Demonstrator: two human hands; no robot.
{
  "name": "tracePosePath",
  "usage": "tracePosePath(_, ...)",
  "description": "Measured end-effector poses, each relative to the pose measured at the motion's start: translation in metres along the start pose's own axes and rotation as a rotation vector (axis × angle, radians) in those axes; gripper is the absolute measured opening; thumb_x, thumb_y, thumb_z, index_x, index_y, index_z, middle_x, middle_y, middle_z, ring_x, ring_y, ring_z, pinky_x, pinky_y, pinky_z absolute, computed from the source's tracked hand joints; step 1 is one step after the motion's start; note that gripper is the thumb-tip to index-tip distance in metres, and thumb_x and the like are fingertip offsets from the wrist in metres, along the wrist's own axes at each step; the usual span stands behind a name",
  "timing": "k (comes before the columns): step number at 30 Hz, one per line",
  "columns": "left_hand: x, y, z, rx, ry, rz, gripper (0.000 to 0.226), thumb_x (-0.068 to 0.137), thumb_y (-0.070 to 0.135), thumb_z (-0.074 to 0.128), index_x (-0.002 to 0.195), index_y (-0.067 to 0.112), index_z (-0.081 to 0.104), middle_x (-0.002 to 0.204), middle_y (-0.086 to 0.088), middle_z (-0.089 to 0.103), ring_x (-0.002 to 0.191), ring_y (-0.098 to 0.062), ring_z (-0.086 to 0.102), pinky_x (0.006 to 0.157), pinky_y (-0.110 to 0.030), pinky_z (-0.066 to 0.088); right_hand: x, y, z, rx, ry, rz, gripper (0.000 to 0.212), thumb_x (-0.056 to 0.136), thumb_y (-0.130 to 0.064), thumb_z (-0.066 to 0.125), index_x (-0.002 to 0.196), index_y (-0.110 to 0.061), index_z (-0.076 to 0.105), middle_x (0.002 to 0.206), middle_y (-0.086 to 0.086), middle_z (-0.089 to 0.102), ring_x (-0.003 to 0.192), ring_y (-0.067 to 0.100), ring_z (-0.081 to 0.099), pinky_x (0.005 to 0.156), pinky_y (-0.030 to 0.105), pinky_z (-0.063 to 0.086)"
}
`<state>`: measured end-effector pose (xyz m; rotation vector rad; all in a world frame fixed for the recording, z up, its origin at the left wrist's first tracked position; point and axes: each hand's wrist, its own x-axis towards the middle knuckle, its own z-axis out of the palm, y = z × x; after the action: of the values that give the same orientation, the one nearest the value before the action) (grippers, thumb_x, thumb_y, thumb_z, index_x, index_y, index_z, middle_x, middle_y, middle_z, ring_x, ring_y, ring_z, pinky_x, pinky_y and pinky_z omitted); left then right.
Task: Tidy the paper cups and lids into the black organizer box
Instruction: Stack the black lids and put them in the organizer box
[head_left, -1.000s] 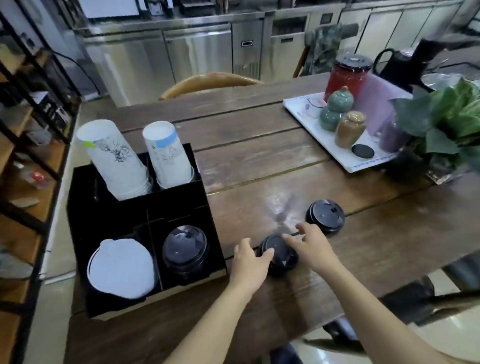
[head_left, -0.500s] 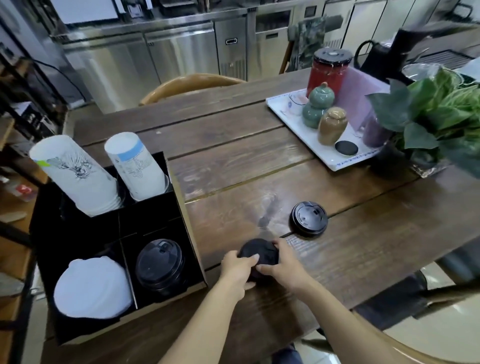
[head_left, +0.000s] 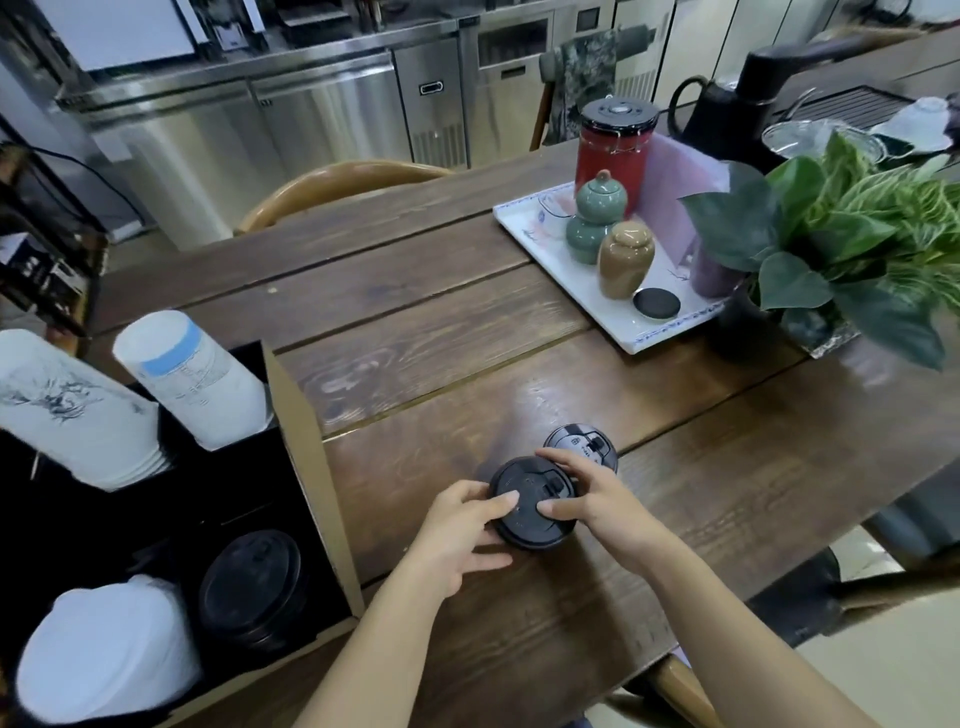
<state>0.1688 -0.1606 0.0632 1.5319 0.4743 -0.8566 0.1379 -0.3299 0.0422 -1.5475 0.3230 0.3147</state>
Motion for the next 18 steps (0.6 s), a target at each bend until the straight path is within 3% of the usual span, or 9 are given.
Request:
tracePosePath(3,0.008,0.012,0.019,-0.028,0.005,0.092,0.028,0.085,0.020,0.068,0.110,0.014,0.057,0.109,-0.010,0.066,0.091,-0.028,0.069,0.072,-0.038,0.059,0.004,-0.003,-0.016,0.029,0.209,-0.024,0.058,0.075,-0.006,0.076,0.127,-0.015,0.054,0.121,0.006,0.057,0.111,0.023,0.055,0.097,0.042,0.050)
tracePosePath(6,0.019,0.022,0.039,-0.066,0.041,0.143,0.033,0.086,0.015,0.066,0.117,0.007,0.056,0.114,-0.014,0.065,0.099,-0.030,0.067,0.074,-0.039,0.060,0.007,-0.002,-0.027,-0.048,0.372,-0.065,0.042,0.076,-0.015,0.076,0.115,-0.011,0.061,0.110,0.007,0.065,0.097,0.018,0.060,0.086,0.036,0.052)
tracePosePath(10,0.036,0.030,0.064,-0.050,0.083,0.161,0.033,0.087,0.013,0.066,0.117,0.003,0.056,0.121,-0.013,0.059,0.109,-0.028,0.059,0.069,-0.038,0.060,0.014,0.001,-0.042,-0.055,0.454,-0.064,0.038,0.078,-0.016,0.074,0.113,-0.006,0.062,0.101,0.005,0.067,0.091,0.018,0.063,0.077,0.029,0.052)
tracePosePath(13,0.047,0.032,0.076,-0.050,0.094,0.142,0.026,0.087,0.013,0.065,0.111,0.006,0.058,0.110,-0.009,0.058,0.084,-0.014,0.057,0.064,-0.035,0.059,0.021,0.004,-0.049,-0.079,0.466,-0.071,0.029,0.079,-0.016,0.073,0.106,-0.009,0.063,0.085,-0.010,0.064,0.077,0.001,0.060,0.058,0.009,0.046)
tracePosePath(15,0.054,0.030,0.080,-0.040,0.119,0.141,0.027,0.087,0.014,0.065,0.113,0.006,0.059,0.104,-0.006,0.059,0.079,-0.009,0.056,0.064,-0.034,0.059,0.026,0.008,-0.052,-0.112,0.472,-0.067,0.025,0.080,-0.016,0.073,0.103,-0.012,0.063,0.080,-0.016,0.061,0.072,-0.004,0.056,0.050,0.004,0.043)
tracePosePath(18,0.064,0.029,0.085,0.017,0.183,0.159,0.033,0.088,0.015,0.063,0.120,0.007,0.058,0.113,-0.005,0.059,0.096,-0.019,0.055,0.064,-0.034,0.058,0.033,0.014,-0.056,-0.128,0.469,-0.032,0.029,0.080,-0.015,0.074,0.106,-0.007,0.064,0.084,-0.004,0.064,0.070,-0.004,0.054,0.047,0.000,0.040)
